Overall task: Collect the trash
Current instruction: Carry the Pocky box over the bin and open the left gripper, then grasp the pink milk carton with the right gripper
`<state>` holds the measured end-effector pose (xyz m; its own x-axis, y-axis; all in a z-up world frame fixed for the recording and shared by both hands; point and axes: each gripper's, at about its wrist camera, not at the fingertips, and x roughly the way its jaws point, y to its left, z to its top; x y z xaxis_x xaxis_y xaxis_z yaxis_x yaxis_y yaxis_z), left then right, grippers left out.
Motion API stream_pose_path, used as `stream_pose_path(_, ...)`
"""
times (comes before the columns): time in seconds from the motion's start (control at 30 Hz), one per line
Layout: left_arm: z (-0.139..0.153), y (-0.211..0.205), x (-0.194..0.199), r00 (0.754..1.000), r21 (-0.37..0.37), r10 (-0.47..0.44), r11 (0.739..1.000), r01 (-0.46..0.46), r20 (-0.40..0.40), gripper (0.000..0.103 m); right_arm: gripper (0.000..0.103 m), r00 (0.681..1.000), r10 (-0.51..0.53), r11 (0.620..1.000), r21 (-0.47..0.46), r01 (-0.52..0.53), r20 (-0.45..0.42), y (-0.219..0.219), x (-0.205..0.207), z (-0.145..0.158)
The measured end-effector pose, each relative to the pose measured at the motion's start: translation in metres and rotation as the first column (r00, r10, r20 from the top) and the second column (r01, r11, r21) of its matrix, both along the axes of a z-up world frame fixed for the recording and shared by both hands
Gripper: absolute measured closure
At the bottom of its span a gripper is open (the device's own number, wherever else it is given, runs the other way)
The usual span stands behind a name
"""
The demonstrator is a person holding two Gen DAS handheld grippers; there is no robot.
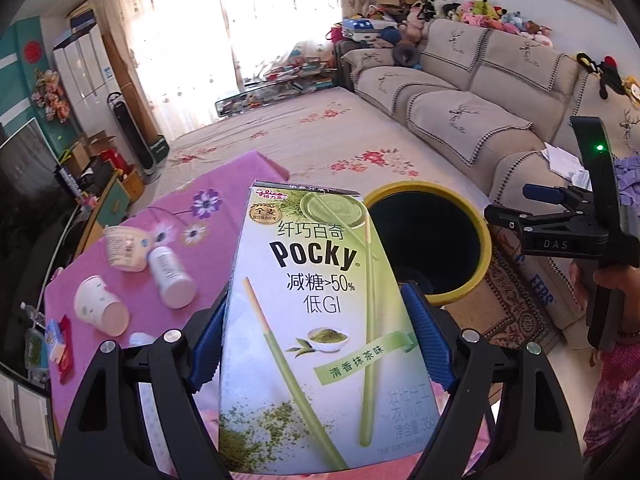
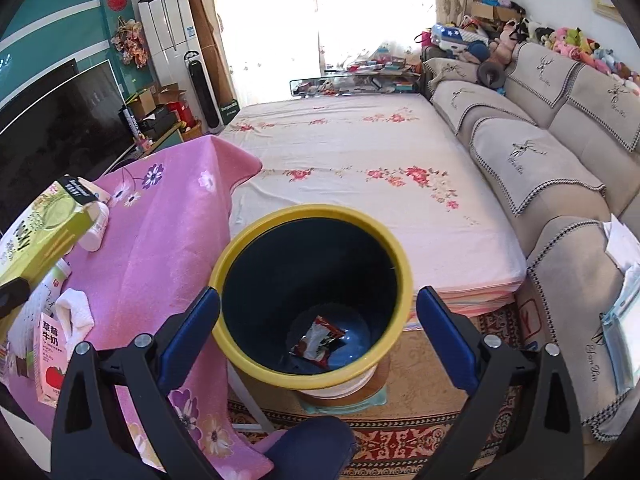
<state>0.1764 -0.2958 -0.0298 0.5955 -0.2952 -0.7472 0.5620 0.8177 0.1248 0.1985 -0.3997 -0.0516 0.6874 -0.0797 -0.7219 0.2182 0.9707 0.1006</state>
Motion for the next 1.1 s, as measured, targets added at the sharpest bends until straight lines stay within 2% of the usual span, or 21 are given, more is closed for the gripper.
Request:
stream_pose_path(0.2,-0.03,-0.086,0.032,0.995,-0.017,-0.072,0.997,0.071,-0.067,0.023,0.009,0.996,-0.08,0.995,-0.058,0.082,0.03,-0.035,-0.026,0.017)
stream_pose_path(0.3,-0.049,-0.118,0.055,0.991,-0.028,-0.072,0.997,0.069,-0.114,0.023,0.009,0.994,-0.105,0.992,-0.064,0.108,0.038,-0.054,-0.034,0.021)
stream_pose_path(0.43,-0.071,-0.143,0.079,0.991,-0.023,-0.05,0.999,0.047,-0.125,0.021,0.009,0.991,-0.13,0.989,-0.064,0.132,0.039,-0.07,-0.039,0.022)
stream_pose_path(0.5,-0.075,-0.148,0.085,0.994,-0.015,-0.033,0.999,0.032,-0.099,0.009,0.009,0.99,-0.135,0.989,-0.058,0.137,0.035,-0.075,-0.038,0.019)
stream_pose_path(0.6,-0.072,-0.141,0.089,0.996,-0.034,-0.016,0.999,0.013,-0.091,0.008,0.009,0.992,-0.127,0.99,-0.057,0.129,0.023,-0.07,-0.034,0.014)
stream_pose_path(0.77,-0.038,-0.091,0.066,0.999,-0.119,0.004,0.993,-0.01,-0.049,0.008,0.009,0.998,-0.07,0.996,-0.049,0.07,0.007,-0.042,-0.025,0.01)
stream_pose_path(0.93,0.018,0.016,0.018,0.995,-0.183,0.085,0.98,-0.074,0.053,0.005,0.009,0.997,0.082,0.996,-0.035,-0.082,-0.015,0.022,-0.015,0.006)
stream_pose_path(1.0,0.032,0.061,0.003,0.986,-0.197,0.146,0.972,-0.127,0.084,0.005,0.009,0.985,0.171,0.985,-0.025,-0.172,-0.027,0.057,-0.011,0.001)
stream_pose_path(1.1,0.043,0.125,-0.016,0.963,-0.208,0.25,0.952,-0.225,0.1,0.005,0.009,0.945,0.326,0.945,0.004,-0.326,-0.042,0.119,-0.011,-0.004)
